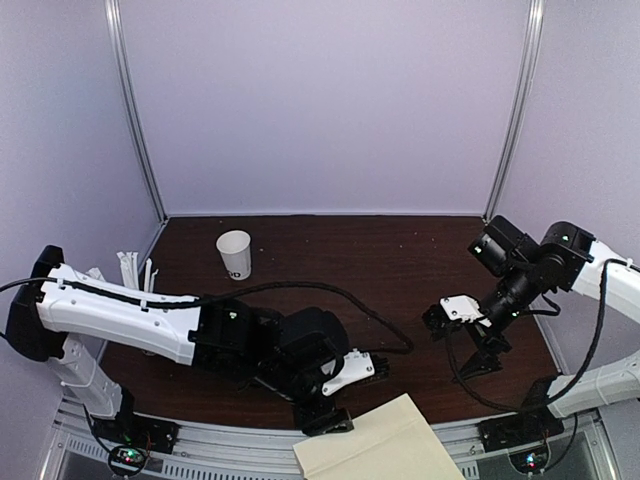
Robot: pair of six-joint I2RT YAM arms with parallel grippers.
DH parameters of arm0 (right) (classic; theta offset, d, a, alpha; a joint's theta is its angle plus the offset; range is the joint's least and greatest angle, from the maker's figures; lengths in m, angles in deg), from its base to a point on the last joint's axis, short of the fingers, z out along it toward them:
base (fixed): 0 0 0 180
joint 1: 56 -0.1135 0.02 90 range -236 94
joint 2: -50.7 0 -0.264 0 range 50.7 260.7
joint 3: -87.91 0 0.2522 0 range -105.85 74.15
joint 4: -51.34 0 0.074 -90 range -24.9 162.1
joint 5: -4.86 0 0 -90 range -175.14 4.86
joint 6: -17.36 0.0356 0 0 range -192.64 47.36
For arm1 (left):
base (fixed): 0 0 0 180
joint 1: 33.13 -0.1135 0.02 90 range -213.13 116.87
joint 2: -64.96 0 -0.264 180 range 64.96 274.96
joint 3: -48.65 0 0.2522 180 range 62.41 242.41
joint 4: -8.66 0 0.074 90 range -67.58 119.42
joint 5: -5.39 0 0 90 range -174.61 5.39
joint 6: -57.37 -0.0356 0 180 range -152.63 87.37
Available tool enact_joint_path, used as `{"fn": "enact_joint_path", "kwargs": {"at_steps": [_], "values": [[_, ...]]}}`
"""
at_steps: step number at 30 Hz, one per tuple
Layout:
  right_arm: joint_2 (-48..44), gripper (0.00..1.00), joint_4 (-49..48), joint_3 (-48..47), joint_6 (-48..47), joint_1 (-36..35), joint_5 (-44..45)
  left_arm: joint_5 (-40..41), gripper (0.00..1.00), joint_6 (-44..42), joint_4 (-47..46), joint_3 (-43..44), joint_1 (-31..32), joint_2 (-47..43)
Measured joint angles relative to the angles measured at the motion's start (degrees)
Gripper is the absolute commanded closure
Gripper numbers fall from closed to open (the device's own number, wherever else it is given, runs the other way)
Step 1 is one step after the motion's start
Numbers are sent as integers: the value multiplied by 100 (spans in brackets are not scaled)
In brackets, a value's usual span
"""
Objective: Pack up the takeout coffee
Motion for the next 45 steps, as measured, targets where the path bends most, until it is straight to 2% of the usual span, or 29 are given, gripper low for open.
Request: {"fn": "enact_joint_path", "kwargs": {"at_steps": [9,12,18,26,45], "values": [[20,9,33,-66,4,-2,0,-369,44,354,-319,-328,-420,11],[52,9,50,-155,2,-2,-2,-476,44,396,-426,-463,-557,9],[129,9,61,-219,0,-2,-2,-828,35,407,-682,-592,-682,-26],[208,9,66,-267,0,-2,0,-1248,37,415,-988,-678,-673,-72],[199,10,192,-350,-11,-2,-35,-1237,41,389,-684,-457,-778,295]]}}
